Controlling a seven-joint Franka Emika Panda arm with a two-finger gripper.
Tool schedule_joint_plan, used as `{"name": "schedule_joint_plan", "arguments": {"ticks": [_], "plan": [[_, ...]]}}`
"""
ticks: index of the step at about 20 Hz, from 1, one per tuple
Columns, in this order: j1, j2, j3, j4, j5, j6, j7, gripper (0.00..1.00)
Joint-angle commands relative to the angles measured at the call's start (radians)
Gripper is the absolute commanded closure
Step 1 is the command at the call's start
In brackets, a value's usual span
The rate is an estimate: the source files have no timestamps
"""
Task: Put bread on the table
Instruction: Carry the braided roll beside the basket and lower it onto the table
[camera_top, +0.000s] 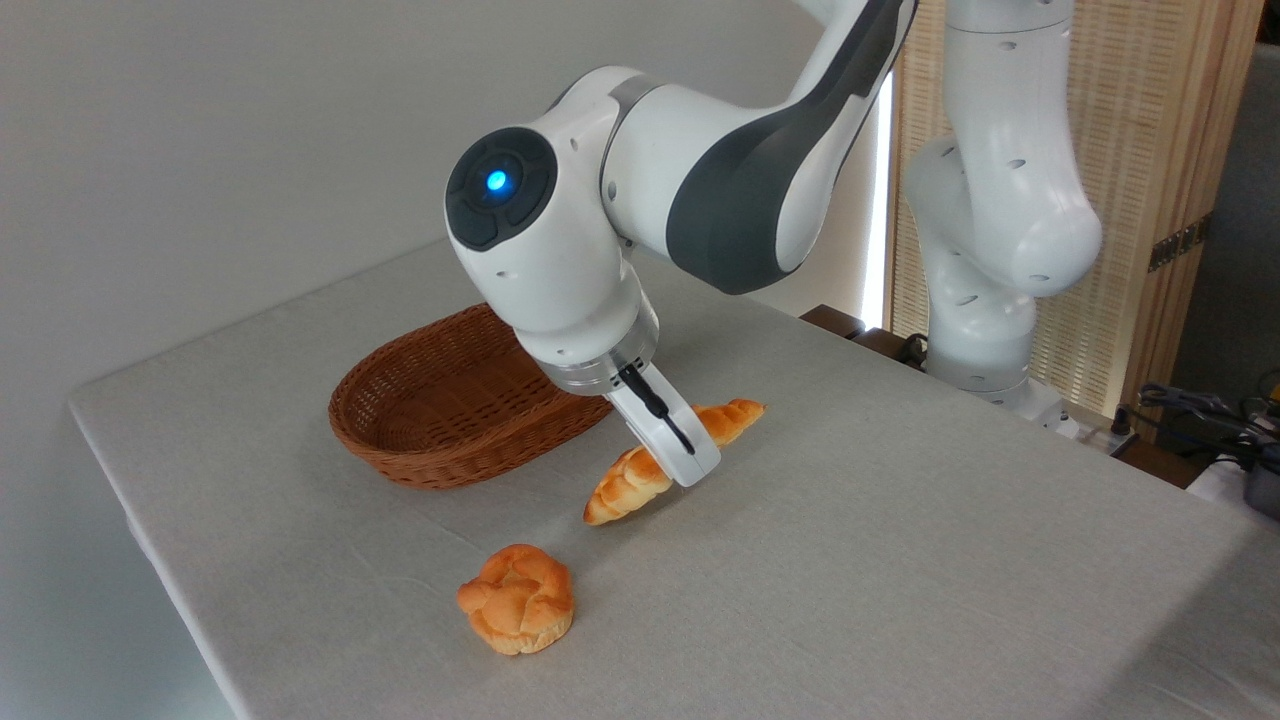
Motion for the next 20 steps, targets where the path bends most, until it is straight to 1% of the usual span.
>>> {"name": "schedule_joint_plan", "arguments": {"ticks": [1, 20], "plan": [[-0.011, -0.007, 0.01, -0.017, -0.003, 0.009, -0.002, 0.0], [-0.009, -0.008, 0.01, -0.023, 0.008, -0.008, 0.021, 0.0]]}}
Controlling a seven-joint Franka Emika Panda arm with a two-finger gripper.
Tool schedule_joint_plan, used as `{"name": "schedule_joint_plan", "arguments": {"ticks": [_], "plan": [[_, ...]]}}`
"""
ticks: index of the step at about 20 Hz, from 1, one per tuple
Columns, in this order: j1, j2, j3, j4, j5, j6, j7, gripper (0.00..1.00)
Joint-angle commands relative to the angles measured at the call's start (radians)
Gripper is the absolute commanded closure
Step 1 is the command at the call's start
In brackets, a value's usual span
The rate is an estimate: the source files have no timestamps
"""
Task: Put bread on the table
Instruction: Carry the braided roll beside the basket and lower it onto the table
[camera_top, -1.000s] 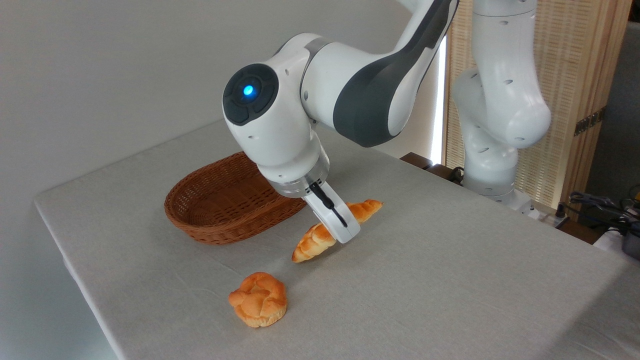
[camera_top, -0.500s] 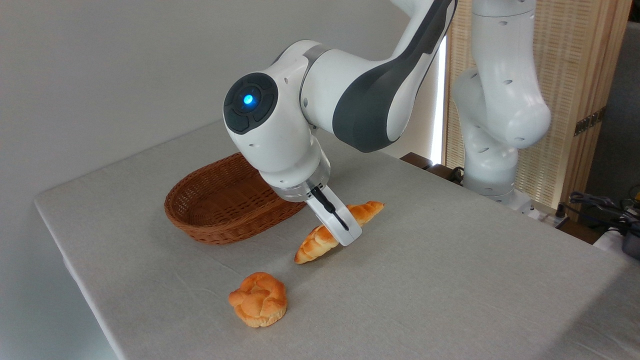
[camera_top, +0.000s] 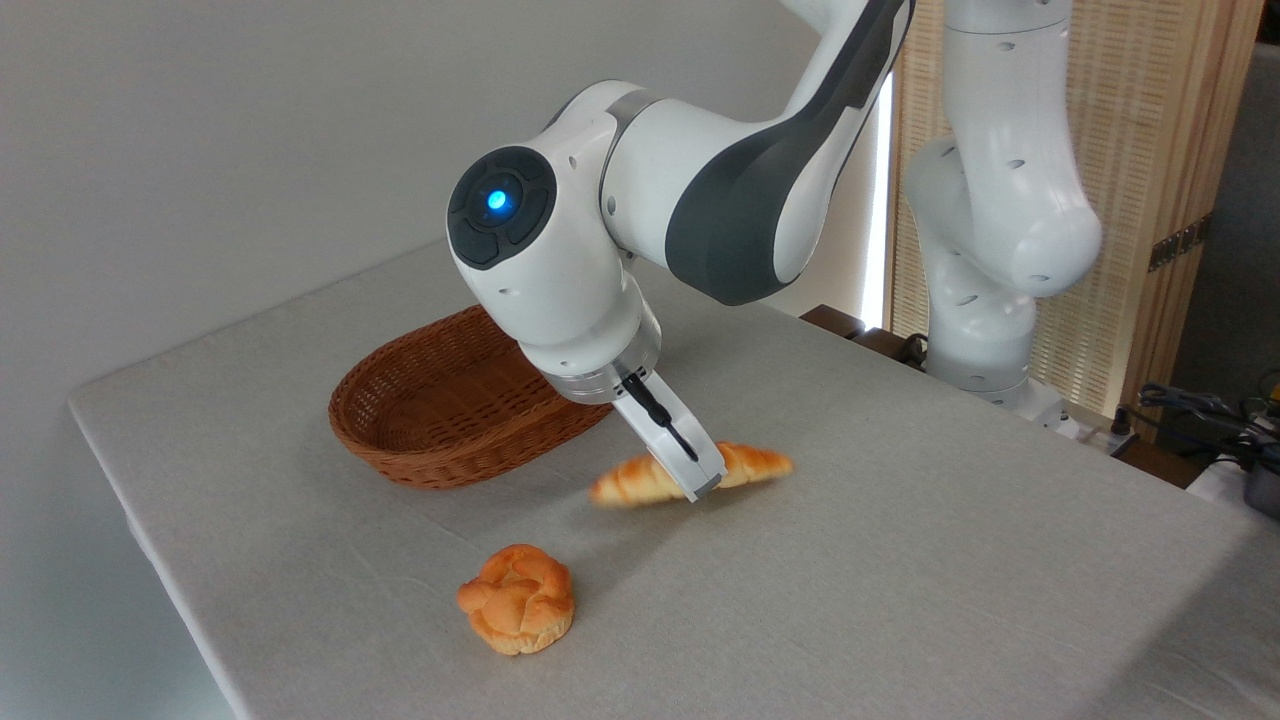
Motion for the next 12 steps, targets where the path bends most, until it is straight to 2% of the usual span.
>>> {"name": "schedule_joint_plan", "arguments": {"ticks": [1, 7, 12], "plan": [[-0.008, -0.013, 0.01, -0.008, 0.009, -0.007, 0.02, 0.0], [0.001, -0.046, 0.011, 0.019, 0.011, -0.02, 0.02, 0.0], [0.004, -0.05, 0.008, 0.132, 0.034, -0.105, 0.018, 0.0]]}}
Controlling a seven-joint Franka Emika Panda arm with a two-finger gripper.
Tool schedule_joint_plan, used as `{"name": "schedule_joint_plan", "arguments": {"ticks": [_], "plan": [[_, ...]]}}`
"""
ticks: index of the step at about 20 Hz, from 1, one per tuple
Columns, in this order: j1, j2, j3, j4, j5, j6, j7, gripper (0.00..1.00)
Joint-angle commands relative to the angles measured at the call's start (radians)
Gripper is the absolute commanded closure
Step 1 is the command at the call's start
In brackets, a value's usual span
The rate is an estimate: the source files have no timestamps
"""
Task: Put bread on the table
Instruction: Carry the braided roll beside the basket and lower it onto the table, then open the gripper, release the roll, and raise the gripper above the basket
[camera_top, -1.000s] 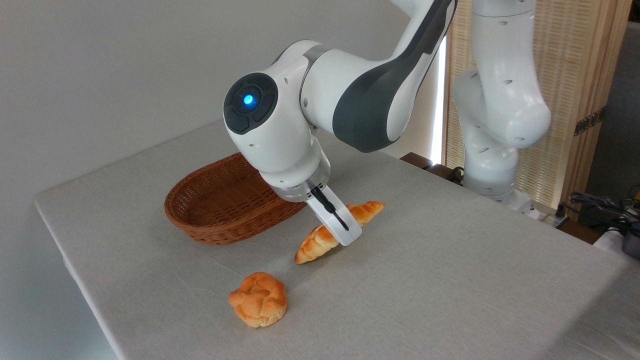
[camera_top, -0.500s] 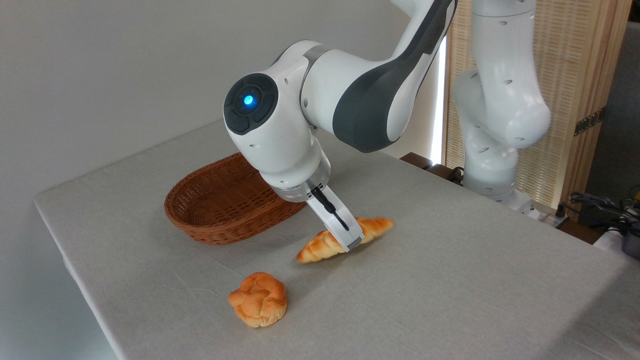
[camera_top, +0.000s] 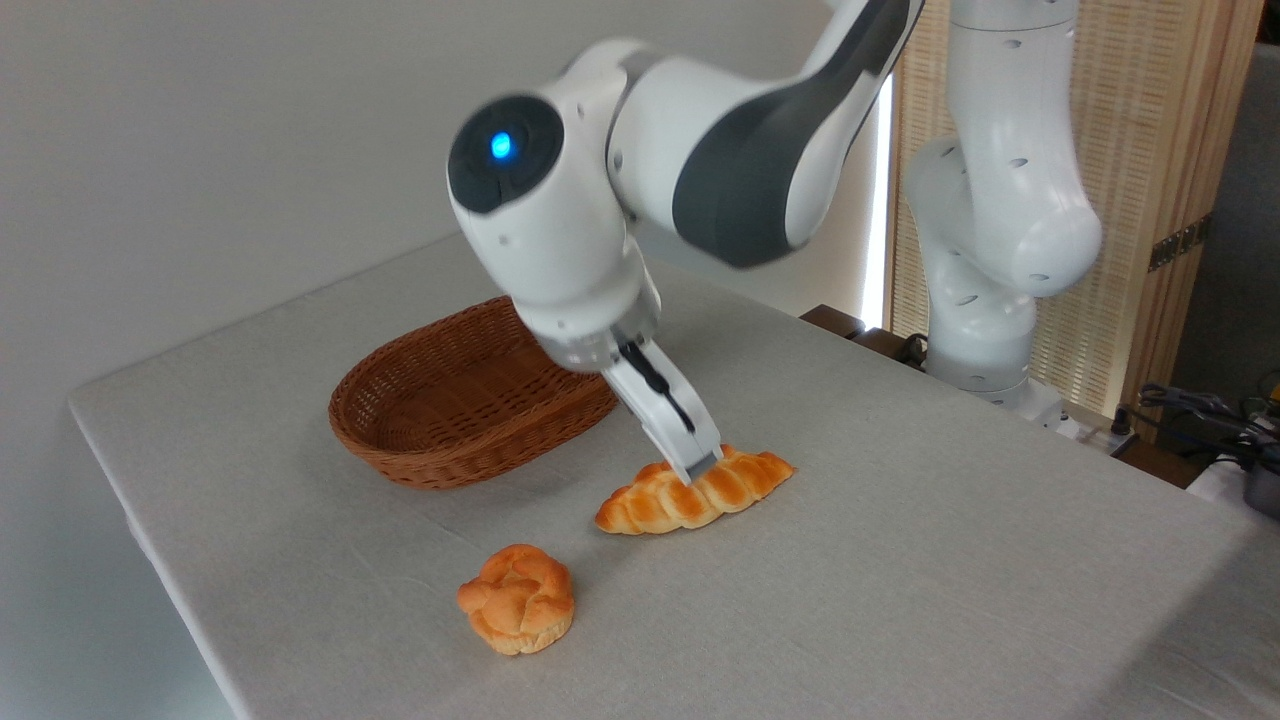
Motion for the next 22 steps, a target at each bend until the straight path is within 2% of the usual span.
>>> {"name": "schedule_joint_plan", "arguments": {"ticks": [1, 4, 6, 8, 9, 10, 11, 12, 16, 19, 22], "plan": [[0.001, -0.01, 0.003, 0.109, 0.027, -0.088, 0.016, 0.0], [0.012, -0.01, -0.013, 0.193, 0.027, -0.114, 0.01, 0.0], [0.044, -0.01, -0.05, 0.25, 0.026, -0.114, 0.007, 0.0], [0.128, -0.029, -0.137, 0.298, 0.027, -0.113, 0.013, 0.0], [0.151, -0.033, -0.162, 0.302, 0.029, -0.108, 0.015, 0.0], [0.201, -0.038, -0.206, 0.313, 0.029, -0.096, 0.015, 0.0], [0.222, -0.038, -0.225, 0.324, 0.029, -0.093, 0.013, 0.0], [0.249, -0.038, -0.252, 0.345, 0.041, -0.082, 0.012, 0.0], [0.3, -0.039, -0.312, 0.367, 0.096, -0.033, -0.001, 0.0], [0.36, -0.039, -0.389, 0.37, 0.134, 0.036, -0.065, 0.0], [0.397, -0.039, -0.455, 0.37, 0.187, 0.056, -0.108, 0.0]]}}
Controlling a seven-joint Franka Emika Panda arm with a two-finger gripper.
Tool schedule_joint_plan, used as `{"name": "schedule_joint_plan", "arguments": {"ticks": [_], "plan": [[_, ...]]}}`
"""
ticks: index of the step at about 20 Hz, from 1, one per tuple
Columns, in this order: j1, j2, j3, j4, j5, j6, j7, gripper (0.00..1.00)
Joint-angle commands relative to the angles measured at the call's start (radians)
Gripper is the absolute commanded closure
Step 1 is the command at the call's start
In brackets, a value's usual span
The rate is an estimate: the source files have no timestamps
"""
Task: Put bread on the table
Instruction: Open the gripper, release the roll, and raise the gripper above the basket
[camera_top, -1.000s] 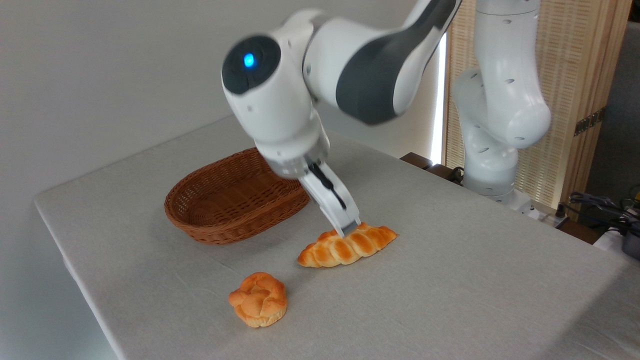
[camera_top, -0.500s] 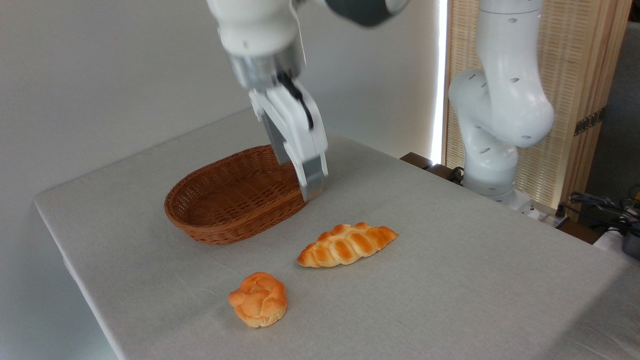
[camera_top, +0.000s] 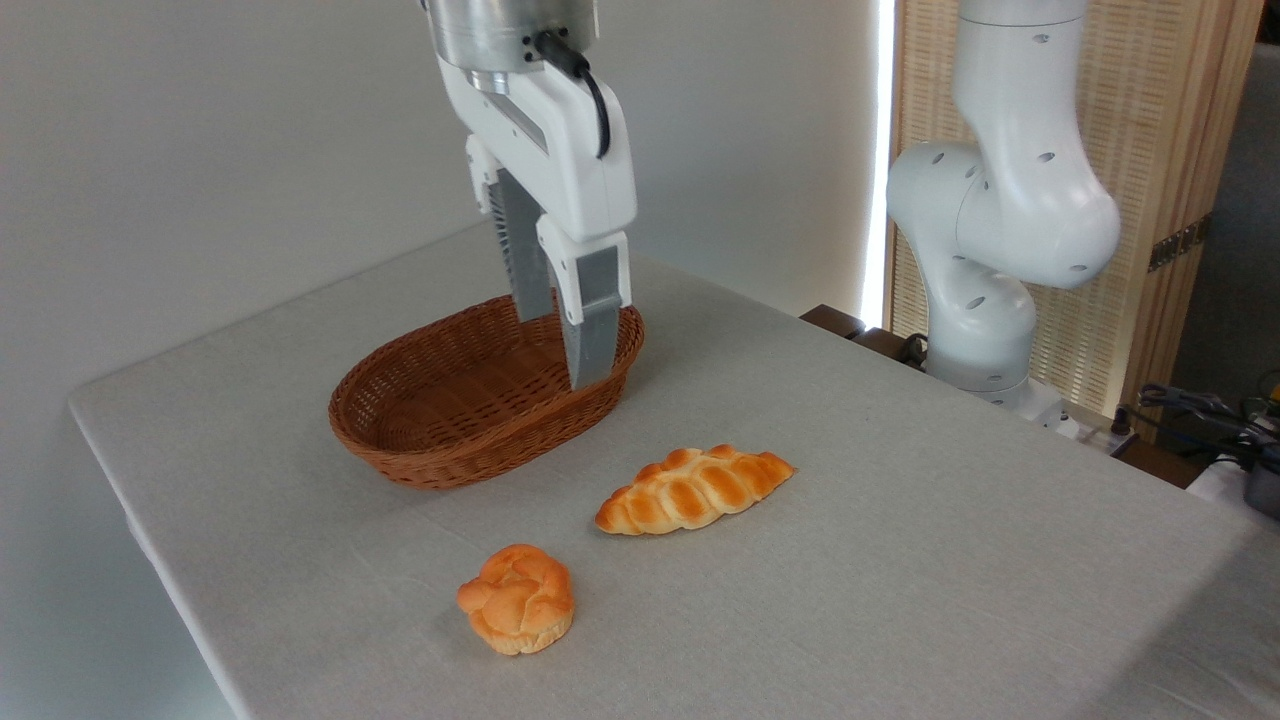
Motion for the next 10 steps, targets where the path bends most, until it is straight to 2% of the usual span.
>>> {"name": "schedule_joint_plan", "arguments": {"ticks": [1, 3, 6, 10], "plan": [[0.075, 0.005, -0.126, 0.012, 0.091, 0.034, -0.064, 0.0], [0.088, 0.005, -0.155, 0.012, 0.106, 0.035, -0.085, 0.0], [0.095, 0.006, -0.16, 0.012, 0.097, 0.043, -0.162, 0.0], [0.096, 0.006, -0.163, 0.012, 0.094, 0.043, -0.17, 0.0]]}}
